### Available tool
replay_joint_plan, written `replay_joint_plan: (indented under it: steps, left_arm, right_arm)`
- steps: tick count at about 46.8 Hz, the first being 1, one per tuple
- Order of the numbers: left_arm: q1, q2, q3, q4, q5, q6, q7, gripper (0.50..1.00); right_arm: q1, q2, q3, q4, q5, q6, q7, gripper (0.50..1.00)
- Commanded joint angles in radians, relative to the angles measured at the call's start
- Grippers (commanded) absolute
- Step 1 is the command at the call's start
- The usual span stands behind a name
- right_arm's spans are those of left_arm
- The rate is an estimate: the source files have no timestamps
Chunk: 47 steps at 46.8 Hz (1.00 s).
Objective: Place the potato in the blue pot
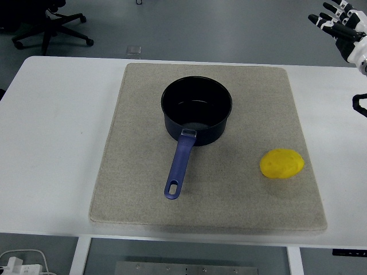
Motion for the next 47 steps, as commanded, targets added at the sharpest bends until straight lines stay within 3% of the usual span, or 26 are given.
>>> replay_joint_plan:
  steps: [1, 43, 47]
  left_arm:
    - [-0.002, 0.0, 0.003, 0.001, 0.0, 0.003, -0.001, 0.994]
    - [-0.029, 0.0, 0.004, -0.001, 0.014, 0.004, 0.003, 0.994]
    - [-0.029, 0.0, 0.003, -0.001, 0.014, 0.004, 0.003, 0.994]
  right_arm:
    - [0.001, -0.003, 0.0, 0.0, 0.001, 0.0, 0.0, 0.932]
    - [0.008, -0.027, -0.012, 0.005, -0.006, 0.008, -0.002, 0.932]
    - [0.008, -0.044, -0.028, 0.025, -0.005, 0.011, -0.031, 0.932]
